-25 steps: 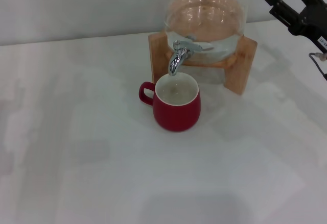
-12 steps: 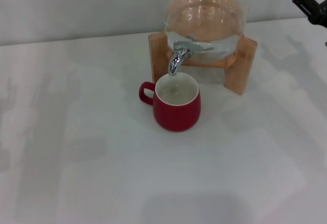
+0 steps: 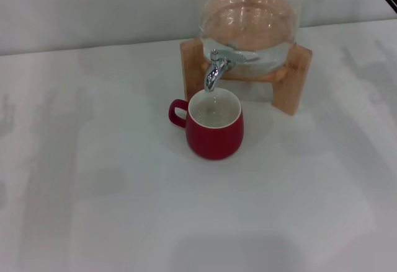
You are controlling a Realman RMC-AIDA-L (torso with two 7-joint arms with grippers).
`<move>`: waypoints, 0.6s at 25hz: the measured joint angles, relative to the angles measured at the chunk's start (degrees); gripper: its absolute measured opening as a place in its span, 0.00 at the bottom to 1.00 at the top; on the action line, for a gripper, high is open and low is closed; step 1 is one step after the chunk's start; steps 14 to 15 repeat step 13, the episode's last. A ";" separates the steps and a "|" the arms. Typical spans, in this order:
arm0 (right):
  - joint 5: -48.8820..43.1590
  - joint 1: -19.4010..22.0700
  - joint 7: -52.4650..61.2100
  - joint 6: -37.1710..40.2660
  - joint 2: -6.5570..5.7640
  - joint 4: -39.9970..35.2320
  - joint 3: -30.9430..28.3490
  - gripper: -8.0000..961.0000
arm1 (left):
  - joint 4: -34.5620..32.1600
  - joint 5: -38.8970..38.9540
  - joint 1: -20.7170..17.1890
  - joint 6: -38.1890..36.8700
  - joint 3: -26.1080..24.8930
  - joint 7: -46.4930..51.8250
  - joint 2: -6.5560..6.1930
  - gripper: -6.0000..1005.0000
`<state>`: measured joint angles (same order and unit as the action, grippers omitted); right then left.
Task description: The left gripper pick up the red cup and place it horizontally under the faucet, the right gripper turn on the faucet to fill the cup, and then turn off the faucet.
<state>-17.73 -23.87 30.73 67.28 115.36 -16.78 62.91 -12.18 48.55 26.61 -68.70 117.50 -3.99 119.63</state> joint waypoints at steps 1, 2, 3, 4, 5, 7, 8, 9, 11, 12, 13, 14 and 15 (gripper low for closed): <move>0.00 -0.01 -0.20 -0.15 0.02 0.13 -0.44 0.90 | -0.02 0.09 -0.07 -0.02 0.00 0.28 0.00 0.66; 0.00 -0.01 -0.27 -0.23 0.03 0.16 -0.55 0.90 | -0.01 0.14 -0.14 -0.08 0.00 0.58 0.00 0.66; 0.00 -0.01 -0.55 -0.42 0.05 0.21 -0.80 0.90 | 0.02 0.14 -0.22 -0.11 0.00 0.73 0.01 0.66; 0.00 -0.01 -1.02 -0.58 0.05 0.24 -0.93 0.90 | 0.04 0.14 -0.26 -0.13 0.00 0.83 0.02 0.66; 0.02 0.02 -1.47 -0.64 0.05 0.27 -0.96 0.90 | 0.04 0.14 -0.26 -0.13 0.00 0.83 0.02 0.66; 0.09 0.09 -2.14 -0.76 0.05 0.33 -1.06 0.90 | 0.05 0.15 -0.73 -0.16 0.00 0.91 0.08 0.66; 0.11 0.13 -2.21 -0.90 0.05 0.36 -1.06 0.90 | 0.01 0.15 -0.83 -0.17 0.00 0.91 0.08 0.66; 0.12 0.19 -2.28 -1.00 0.04 0.38 -1.04 0.90 | -0.05 0.16 -1.02 -0.18 0.00 0.92 0.08 0.66; 0.13 0.32 -2.63 -1.12 0.04 0.42 -0.86 0.90 | -0.09 0.22 -1.26 -0.36 0.00 0.92 0.08 0.66; 0.11 0.38 -2.94 -1.13 0.05 0.49 -0.73 0.90 | -0.09 0.35 -1.46 -0.50 0.00 0.92 0.08 0.66; 0.02 0.43 -3.34 -1.14 0.09 0.73 -0.63 0.90 | -0.09 0.48 -1.58 -0.56 0.00 0.92 0.08 0.66; 0.02 0.43 -3.34 -1.14 0.09 0.73 -0.63 0.90 | -0.09 0.48 -1.58 -0.56 0.00 0.92 0.08 0.66; 0.02 0.43 -3.34 -1.14 0.09 0.73 -0.63 0.90 | -0.09 0.48 -1.58 -0.56 0.00 0.92 0.08 0.66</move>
